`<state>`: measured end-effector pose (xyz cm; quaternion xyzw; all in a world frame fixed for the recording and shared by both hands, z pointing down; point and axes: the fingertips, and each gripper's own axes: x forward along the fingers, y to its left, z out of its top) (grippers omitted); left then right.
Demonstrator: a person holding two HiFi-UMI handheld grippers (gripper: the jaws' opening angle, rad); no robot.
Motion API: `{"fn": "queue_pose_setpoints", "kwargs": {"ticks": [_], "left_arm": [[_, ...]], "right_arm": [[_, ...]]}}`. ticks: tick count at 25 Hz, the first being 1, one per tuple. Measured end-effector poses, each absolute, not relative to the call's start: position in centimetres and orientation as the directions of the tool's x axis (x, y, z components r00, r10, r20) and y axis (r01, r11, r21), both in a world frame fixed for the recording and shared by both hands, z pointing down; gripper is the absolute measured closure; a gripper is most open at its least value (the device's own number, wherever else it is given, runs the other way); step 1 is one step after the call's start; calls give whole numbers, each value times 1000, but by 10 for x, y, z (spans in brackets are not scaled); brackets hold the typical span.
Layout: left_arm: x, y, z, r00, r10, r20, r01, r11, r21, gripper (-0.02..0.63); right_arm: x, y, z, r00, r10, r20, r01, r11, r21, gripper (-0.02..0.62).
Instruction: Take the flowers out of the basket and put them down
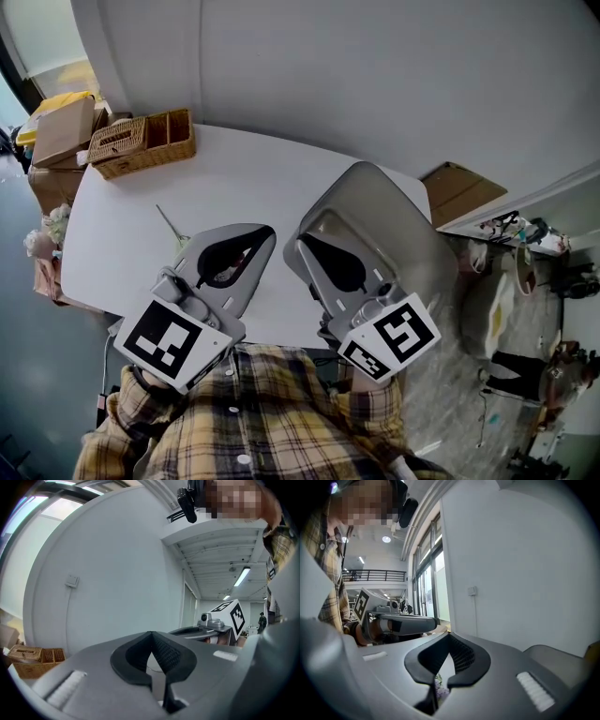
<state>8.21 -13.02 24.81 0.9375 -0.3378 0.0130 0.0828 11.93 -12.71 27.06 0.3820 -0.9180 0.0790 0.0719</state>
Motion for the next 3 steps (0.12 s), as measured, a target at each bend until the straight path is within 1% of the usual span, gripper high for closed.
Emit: {"fn": "queue_pose_setpoints", "kwargs": {"ticks": [3], "left_arm": [[86,-130,249,788,-609,89,-615,-776,143,594]], "right_arm": [[119,-127,270,-693,-695,191,-717,692,-85,591]]}}
